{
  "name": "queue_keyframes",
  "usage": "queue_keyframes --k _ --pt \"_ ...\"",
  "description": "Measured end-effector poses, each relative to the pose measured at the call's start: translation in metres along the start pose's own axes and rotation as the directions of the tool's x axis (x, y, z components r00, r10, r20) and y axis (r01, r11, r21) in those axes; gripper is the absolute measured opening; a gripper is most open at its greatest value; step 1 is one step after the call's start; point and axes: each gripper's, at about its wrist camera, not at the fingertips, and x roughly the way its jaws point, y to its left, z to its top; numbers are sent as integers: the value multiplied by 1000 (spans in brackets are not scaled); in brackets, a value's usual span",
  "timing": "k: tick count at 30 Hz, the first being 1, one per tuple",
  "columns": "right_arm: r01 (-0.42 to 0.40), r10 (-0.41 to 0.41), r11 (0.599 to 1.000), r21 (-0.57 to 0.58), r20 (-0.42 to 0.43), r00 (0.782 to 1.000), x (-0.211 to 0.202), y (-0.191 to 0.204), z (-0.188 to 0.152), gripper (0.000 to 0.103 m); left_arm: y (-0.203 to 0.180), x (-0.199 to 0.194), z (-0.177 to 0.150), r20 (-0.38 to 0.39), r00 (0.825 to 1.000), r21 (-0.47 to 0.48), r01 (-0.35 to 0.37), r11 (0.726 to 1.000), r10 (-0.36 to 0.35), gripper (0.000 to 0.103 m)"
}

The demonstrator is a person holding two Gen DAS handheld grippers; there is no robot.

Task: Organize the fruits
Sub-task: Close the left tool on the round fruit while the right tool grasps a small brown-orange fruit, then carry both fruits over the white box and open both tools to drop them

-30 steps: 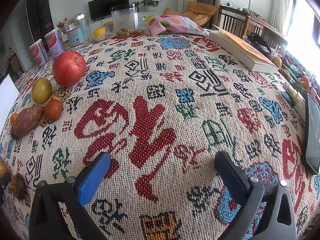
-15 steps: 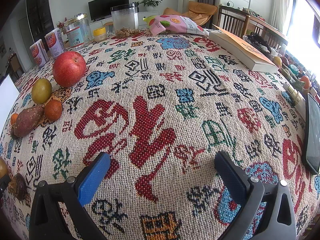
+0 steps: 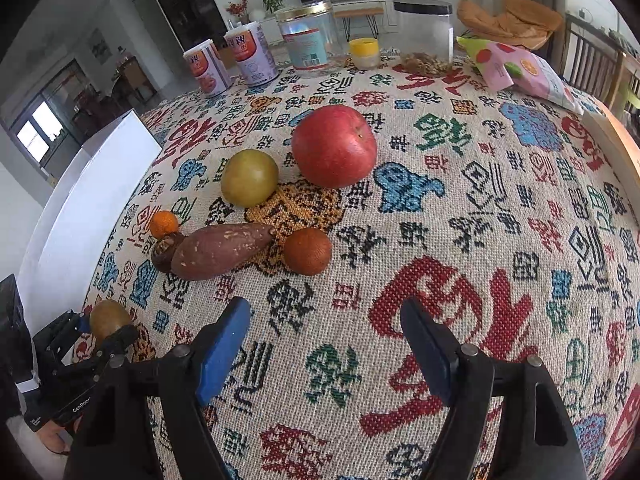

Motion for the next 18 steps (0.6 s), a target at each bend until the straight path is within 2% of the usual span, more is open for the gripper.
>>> queue_keyframes --k 2,4,7,11,14,18 --pt "4 -5 999 -36 -29 1000 21 15 13 63 7 -7 -4 -1 1000 -23 16 1000 -17 50" --pt "21 -23 999 -36 -47 999 39 18 21 57 13 -14 -8 -6 1000 -40 24 999 -25 50" --pt "35 -37 999 -38 -47 998 49 19 21 29 22 -25 -13 -9 999 -76 49 996 -50 50" --pt "38 -38 999 -7 8 999 22 18 8 29 30 -49 -18 15 993 -131 119 984 -118 50" --pt "6 -5 1000 -26 38 999 -13 32 -3 29 34 -80 -17 38 978 -179 208 961 -205 50" --pt "-115 119 990 -87 41 992 -56 85 -6 29 53 -140 -7 95 948 -237 318 918 -304 50"
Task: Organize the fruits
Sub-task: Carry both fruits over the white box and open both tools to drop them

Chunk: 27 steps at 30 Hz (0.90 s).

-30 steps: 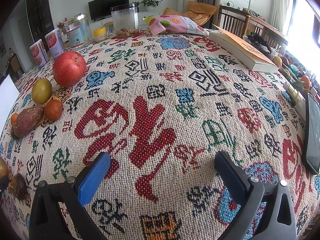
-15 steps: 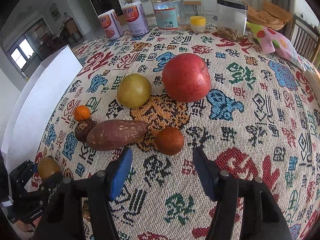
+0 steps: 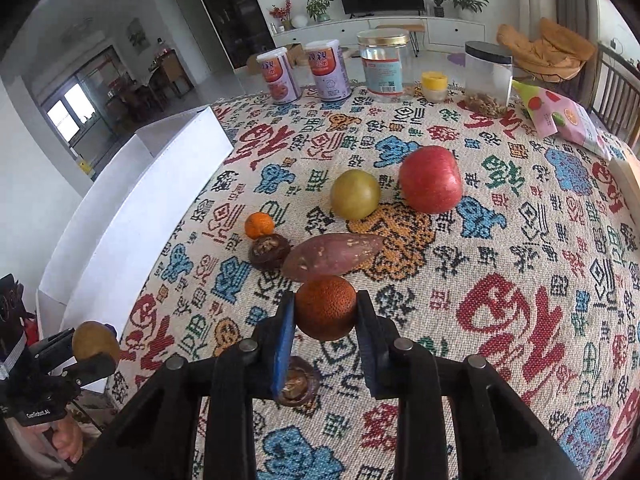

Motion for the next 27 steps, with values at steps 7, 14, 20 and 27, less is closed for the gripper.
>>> queue_keyframes --k 7,14,20,27 --pt "-322 326 932 -167 -4 945 -3 168 24 29 61 -97 23 135 973 -105 -174 979 187 50" --pt "-426 398 875 -231 -161 903 65 298 26 30 159 -75 8 -59 917 -257 -396 882 395 50" --pt "-370 312 888 -274 -234 921 104 344 18 31 179 -57 -6 -153 896 -283 -444 850 417 54" --pt "-280 275 922 -269 -57 960 72 313 15 69 153 -67 -3 -42 893 -271 -442 855 448 78"
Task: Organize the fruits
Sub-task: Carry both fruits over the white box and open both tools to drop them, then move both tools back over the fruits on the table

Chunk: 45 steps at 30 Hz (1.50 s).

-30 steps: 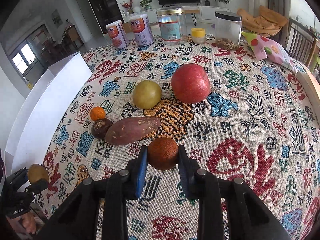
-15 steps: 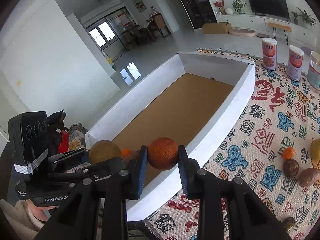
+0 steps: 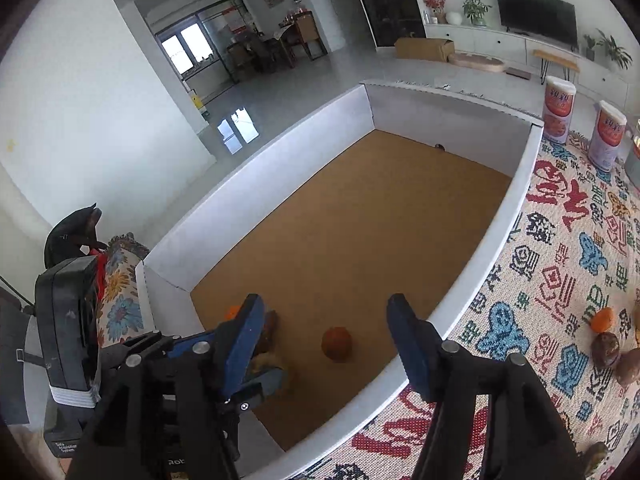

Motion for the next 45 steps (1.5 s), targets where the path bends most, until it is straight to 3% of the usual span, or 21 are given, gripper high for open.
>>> queue_keyframes --k 4,8,10,12,14,17,20,22,25,28,31,36,45 --pt "115 -119 993 42 136 983 -54 -47 -18 79 -34 -15 -2 82 995 33 50 998 -53 77" --pt "271 -296 951 150 179 938 -102 -124 -61 85 -97 -26 -12 108 980 165 151 975 -170 79" --pt "401 -433 895 196 163 887 -121 -166 -94 87 -134 -25 -23 90 968 251 206 946 -234 84" --pt "532 -568 811 245 110 816 -136 -208 -134 87 -172 -16 -36 40 957 329 258 909 -286 84" --pt "610 -654 727 314 47 755 -152 -253 -175 87 -205 2 -50 -3 949 389 291 874 -315 84" --pt "650 -708 630 425 -30 706 -173 -298 -226 87 -246 40 -69 5 960 478 243 844 -279 84" --pt "661 -736 575 483 -48 675 -190 -318 -252 87 -268 78 -82 30 976 539 166 826 -216 84" --pt "673 -752 552 492 -55 657 -196 -325 -256 88 -272 102 -81 37 985 539 120 833 -166 84" --pt "676 -763 531 510 -58 643 -200 -337 -256 92 -272 133 -76 -5 992 523 109 846 -125 84" --pt "662 -747 525 535 -83 660 -197 -343 -259 92 -271 140 -76 13 994 520 84 850 -106 84" --pt "677 -748 510 531 -116 654 -194 -345 -259 92 -274 145 -78 5 995 527 82 846 -100 88" --pt "670 -726 514 536 -144 672 -190 -351 -260 94 -276 146 -79 5 995 530 79 844 -96 90" --pt "675 -717 523 520 -160 679 -185 -352 -257 101 -276 146 -79 5 995 530 78 844 -96 90"
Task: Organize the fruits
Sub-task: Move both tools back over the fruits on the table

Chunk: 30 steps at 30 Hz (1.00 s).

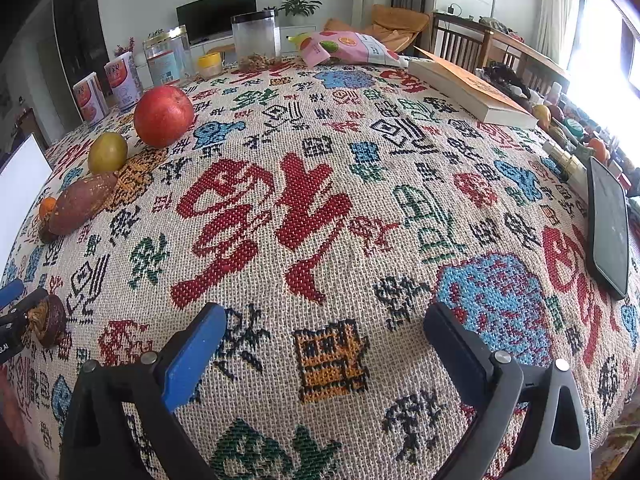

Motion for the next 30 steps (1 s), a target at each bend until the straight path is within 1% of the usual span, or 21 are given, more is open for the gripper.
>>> queue_keyframes --k 2,30 --pt "-2 2 1000 -3 -3 1000 0 1 0 103 0 0 0 0 1000 0 0 1000 0 90" --pt "-6 6 1000 -2 -3 1000 -2 0 -1 103 0 0 0 0 1000 0 1 1000 -1 90"
